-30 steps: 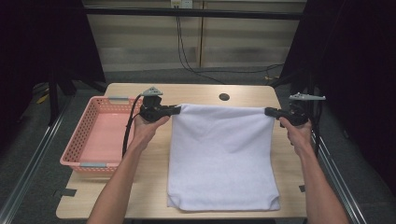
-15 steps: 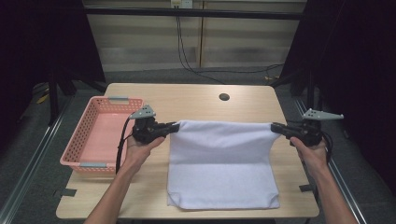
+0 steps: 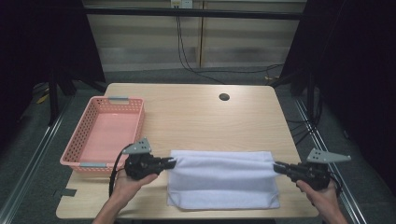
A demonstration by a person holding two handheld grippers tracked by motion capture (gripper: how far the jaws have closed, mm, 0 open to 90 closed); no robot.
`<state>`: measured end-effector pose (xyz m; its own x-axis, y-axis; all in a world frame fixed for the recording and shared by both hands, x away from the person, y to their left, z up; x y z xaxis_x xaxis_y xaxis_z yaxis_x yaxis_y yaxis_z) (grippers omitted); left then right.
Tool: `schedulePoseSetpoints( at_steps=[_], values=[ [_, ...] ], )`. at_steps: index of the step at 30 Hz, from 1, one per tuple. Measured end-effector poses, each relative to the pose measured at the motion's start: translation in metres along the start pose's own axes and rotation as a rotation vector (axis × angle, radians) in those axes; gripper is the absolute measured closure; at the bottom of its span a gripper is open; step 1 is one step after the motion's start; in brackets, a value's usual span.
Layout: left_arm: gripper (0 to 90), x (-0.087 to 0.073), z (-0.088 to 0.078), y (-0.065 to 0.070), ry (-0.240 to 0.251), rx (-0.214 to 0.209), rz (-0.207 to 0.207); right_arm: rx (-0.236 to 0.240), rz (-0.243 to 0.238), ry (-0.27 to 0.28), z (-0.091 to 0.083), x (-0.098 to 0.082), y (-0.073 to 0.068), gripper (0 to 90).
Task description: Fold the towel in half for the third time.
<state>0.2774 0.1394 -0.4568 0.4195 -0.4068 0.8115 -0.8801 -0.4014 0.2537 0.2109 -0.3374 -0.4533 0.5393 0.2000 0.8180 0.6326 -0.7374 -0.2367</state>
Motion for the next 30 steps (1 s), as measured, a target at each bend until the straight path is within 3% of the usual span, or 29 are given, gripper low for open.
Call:
schedulePoseSetpoints(
  at_steps=[2,3,6,9,10,11,13,15,17,19,22,24,26,28,30],
  values=[
    [80.7,-0.011,0.006,0.002,-0.027,-0.018,-0.015,-0.004,-0.011,-0.069,0.002,-0.015,-0.006,81.0],
    [80.6,-0.019,0.009,0.005,-0.062,-0.016,-0.013,-0.006,-0.013,-0.076,0.002,-0.017,-0.007,81.0],
    [78.8,-0.027,0.009,0.011,-0.107,-0.033,-0.002,-0.001,-0.003,-0.118,-0.001,-0.032,-0.011,79.1],
    [77.9,-0.037,0.003,0.019,-0.143,-0.081,0.013,0.0,-0.014,-0.152,-0.005,-0.04,-0.016,74.6],
    [77.1,-0.041,0.001,0.022,-0.159,-0.081,0.015,0.009,0.003,-0.171,-0.007,-0.042,-0.019,71.2],
    [74.5,-0.046,-0.001,0.024,-0.171,-0.108,0.02,0.007,0.009,-0.183,-0.009,-0.042,-0.022,69.9],
    [66.2,-0.047,-0.006,0.026,-0.163,-0.106,0.028,0.009,0.004,-0.177,-0.015,-0.039,-0.027,64.2],
    [57.8,-0.039,-0.012,0.022,-0.076,-0.119,-0.008,-0.007,0.014,-0.153,-0.017,-0.035,-0.027,59.8],
    [53.6,-0.032,-0.01,0.015,-0.048,-0.073,-0.029,-0.053,0.022,-0.118,-0.015,-0.029,-0.022,57.3],
    [53.7,-0.024,0.0,0.003,-0.051,-0.031,-0.058,-0.099,0.035,-0.108,-0.008,-0.025,-0.016,54.1],
    [55.4,-0.02,0.017,-0.01,-0.093,0.03,-0.068,-0.146,0.023,-0.148,0.013,-0.022,-0.006,49.2],
    [54.6,-0.021,0.025,-0.016,-0.122,0.032,-0.096,-0.182,0.031,-0.191,0.027,-0.023,0.002,44.7],
    [52.9,-0.024,0.031,-0.019,-0.15,0.062,-0.083,-0.207,0.052,-0.21,0.038,-0.025,0.01,42.6],
    [50.9,-0.026,0.034,-0.019,-0.162,0.064,-0.082,-0.242,0.048,-0.245,0.047,-0.027,0.015,40.8],
    [49.6,-0.029,0.038,-0.018,-0.172,0.081,-0.059,-0.231,0.043,-0.248,0.051,-0.026,0.015,40.4]
  ],
)
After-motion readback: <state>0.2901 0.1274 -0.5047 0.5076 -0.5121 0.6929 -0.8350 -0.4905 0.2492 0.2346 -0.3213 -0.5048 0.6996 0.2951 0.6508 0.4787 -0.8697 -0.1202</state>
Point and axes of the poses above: each handheld gripper's, and its own axes: z roughly forward along the jaws, x roughly out of its top, y roughly to its right, the point moved 2 cm from there along z, roughly forward along the jaws, and after that the axes turned 1 degree about z, right-handed, at the moved point
